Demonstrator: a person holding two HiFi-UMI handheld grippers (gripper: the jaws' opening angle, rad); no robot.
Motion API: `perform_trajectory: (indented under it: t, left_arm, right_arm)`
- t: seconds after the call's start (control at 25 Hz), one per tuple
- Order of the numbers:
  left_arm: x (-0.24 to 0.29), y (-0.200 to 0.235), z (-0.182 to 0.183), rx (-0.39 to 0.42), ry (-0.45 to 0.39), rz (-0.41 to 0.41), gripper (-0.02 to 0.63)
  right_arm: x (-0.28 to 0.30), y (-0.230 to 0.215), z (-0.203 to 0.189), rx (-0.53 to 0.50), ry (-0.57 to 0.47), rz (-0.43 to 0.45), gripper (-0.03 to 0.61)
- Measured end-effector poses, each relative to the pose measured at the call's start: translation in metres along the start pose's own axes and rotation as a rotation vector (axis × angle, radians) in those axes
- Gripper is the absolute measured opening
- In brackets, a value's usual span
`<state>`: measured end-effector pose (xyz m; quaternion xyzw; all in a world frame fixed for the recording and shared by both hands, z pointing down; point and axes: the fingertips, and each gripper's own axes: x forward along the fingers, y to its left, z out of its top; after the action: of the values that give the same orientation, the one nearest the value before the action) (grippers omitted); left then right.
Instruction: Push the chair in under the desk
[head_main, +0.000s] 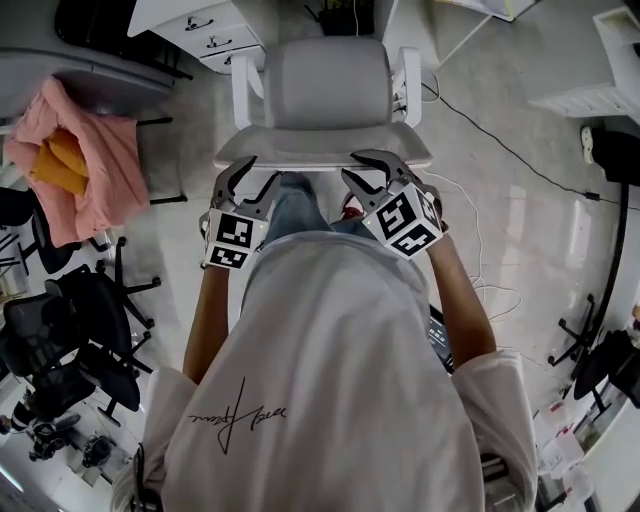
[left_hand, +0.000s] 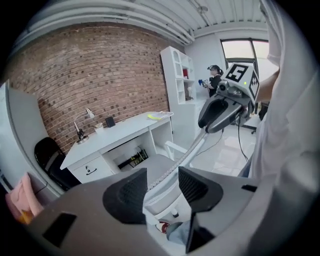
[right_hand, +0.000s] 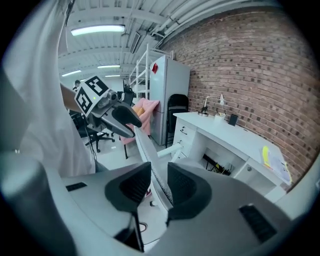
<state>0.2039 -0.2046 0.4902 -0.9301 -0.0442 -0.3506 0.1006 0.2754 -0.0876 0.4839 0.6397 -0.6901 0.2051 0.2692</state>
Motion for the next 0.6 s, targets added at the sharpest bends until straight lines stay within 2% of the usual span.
perform_trajectory:
  t: [0.12,0.24,0.44,0.6]
  left_arm:
    - [-0.007,-0.012,0.026,-0.104,-0.090,-0.039,0.183]
    - [-0.009,-0.023,0.047,-0.115,-0.130,-0.061,0.180]
    - [-0.014,-0.031,0.077,-0.281,-0.237,-0.096,0.110]
    - [-0.014,-0.038,0.088,-0.347,-0.261,-0.102,0.053]
  right_arm:
    - [-0.010,-0.002,0.004,0.014,-0.041,-0.008,0.100]
    - [-0.019,-0.005,0.002,0.029,-0.057,-0.003,0.096]
    - [-0.033,-0.004,0.006,0.052,-0.096,0.021,0.068]
    - [-0.046,-0.001,0.014,0.064,-0.157,0.052,0.046]
